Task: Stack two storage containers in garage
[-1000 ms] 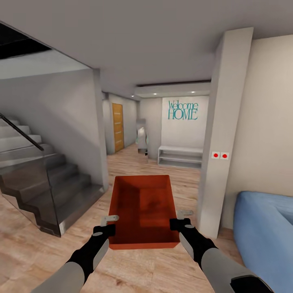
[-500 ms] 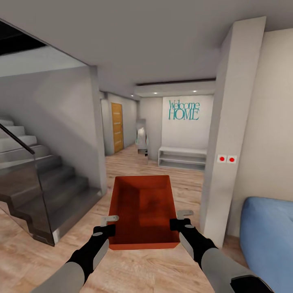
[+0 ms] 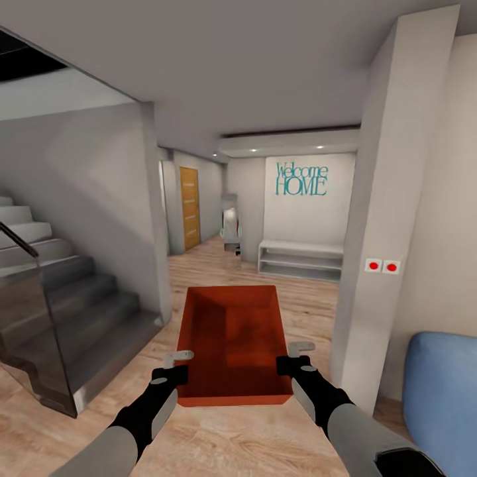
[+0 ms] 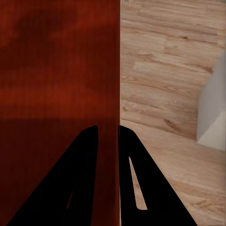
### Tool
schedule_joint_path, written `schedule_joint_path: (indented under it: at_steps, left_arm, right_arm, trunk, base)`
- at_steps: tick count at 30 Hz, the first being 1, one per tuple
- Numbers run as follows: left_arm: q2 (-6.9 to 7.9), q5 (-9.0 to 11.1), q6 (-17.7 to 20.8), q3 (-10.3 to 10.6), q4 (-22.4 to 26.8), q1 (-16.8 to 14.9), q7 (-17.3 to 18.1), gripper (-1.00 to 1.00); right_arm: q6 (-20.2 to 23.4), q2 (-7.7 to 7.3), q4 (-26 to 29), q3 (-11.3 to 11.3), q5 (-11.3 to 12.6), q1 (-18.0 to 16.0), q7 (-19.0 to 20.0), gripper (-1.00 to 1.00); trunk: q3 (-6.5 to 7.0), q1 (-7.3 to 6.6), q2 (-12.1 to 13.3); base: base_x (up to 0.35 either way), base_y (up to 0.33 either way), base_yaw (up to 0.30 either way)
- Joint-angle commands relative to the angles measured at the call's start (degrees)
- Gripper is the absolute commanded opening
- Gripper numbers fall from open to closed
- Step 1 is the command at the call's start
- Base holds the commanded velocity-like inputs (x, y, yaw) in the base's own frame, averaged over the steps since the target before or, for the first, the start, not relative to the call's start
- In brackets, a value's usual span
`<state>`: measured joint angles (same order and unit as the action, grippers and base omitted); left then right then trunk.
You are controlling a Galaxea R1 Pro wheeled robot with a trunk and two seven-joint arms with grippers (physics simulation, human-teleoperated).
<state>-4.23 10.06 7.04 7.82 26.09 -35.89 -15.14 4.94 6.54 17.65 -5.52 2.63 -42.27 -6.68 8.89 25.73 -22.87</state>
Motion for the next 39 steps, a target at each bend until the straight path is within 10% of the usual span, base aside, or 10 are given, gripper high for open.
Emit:
schedule_joint_path:
  at_steps: [1, 39]
  left_arm:
    - [3.53, 0.8, 0.3, -3.1, 0.0, 0.0, -0.8, -1.0]
    - [3.53, 0.8, 0.3, -3.1, -0.1, 0.0, -0.8, -1.0]
  right_arm:
    - [-1.4, -0.21, 0.3, -0.1, -0.3, 0.0, -0.3, -1.0]
    - [-1.4, -0.21, 0.3, -0.2, -0.3, 0.0, -0.3, -1.0]
  trunk:
    - [-0.02, 0.05, 0.0]
    - [-0.02, 0.05, 0.0]
  base:
    - [0.325, 0.0, 0.0]
    - [0.325, 0.0, 0.0]
